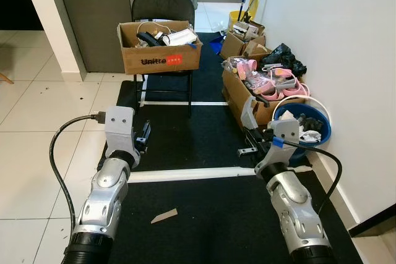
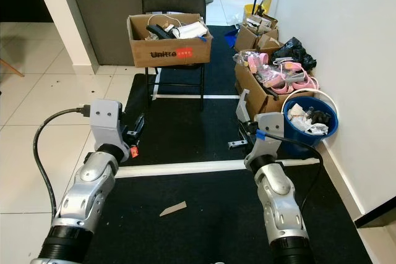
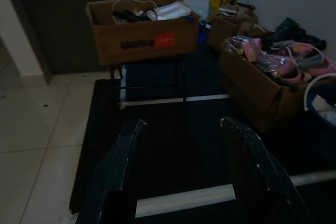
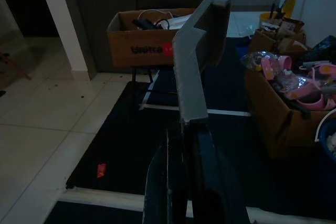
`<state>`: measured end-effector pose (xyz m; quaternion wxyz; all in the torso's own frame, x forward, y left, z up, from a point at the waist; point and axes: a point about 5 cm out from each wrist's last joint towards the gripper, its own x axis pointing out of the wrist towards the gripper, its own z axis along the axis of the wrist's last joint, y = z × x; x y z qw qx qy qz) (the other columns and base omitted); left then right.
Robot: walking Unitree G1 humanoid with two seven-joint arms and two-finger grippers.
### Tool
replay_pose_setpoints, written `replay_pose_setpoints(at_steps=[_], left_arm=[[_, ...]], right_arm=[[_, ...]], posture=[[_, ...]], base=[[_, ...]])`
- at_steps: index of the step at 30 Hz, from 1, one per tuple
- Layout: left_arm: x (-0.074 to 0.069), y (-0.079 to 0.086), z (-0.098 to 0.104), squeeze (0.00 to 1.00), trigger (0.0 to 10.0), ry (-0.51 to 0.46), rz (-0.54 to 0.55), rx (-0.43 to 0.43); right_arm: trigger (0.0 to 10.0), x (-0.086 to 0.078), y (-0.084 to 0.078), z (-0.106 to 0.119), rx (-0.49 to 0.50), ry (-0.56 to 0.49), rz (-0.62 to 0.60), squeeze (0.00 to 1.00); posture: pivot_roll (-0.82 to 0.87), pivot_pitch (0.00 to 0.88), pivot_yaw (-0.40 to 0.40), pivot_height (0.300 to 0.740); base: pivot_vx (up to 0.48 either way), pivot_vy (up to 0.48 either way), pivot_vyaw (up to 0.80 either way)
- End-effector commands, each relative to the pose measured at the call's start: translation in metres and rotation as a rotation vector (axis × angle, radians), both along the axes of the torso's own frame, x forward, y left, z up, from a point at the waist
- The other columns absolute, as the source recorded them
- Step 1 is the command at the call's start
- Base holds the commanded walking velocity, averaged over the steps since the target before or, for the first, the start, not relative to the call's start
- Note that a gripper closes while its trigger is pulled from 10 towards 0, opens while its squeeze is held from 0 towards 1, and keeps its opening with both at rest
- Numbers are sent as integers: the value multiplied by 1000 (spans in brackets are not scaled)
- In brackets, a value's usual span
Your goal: Picking trash to rubbish bin
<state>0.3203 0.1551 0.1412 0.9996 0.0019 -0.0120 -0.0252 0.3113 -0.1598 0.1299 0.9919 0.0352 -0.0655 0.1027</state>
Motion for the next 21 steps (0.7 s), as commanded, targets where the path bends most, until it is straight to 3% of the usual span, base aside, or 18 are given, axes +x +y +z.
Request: replay_pose_setpoints(at_steps=[1,7,21], left_arm=[[-3,2,-3,0,10000,21,18,-9],[-2,4,-7,0,10000,48,12,-2],[2,-1,-4,0,10000,72,-22,30]], right_arm=[[10000,-2,0,-6,2,17,-4,0],[10000,-4,8,-12,-5,45,5,0],[10000,-5,4,-15,12,54,-48,0]], posture=[[-81,68,-23,740],[-89,86,-5,740],[-77,96,13,740]], base=[[337,0,0],[366,0,0],[409,0,0]])
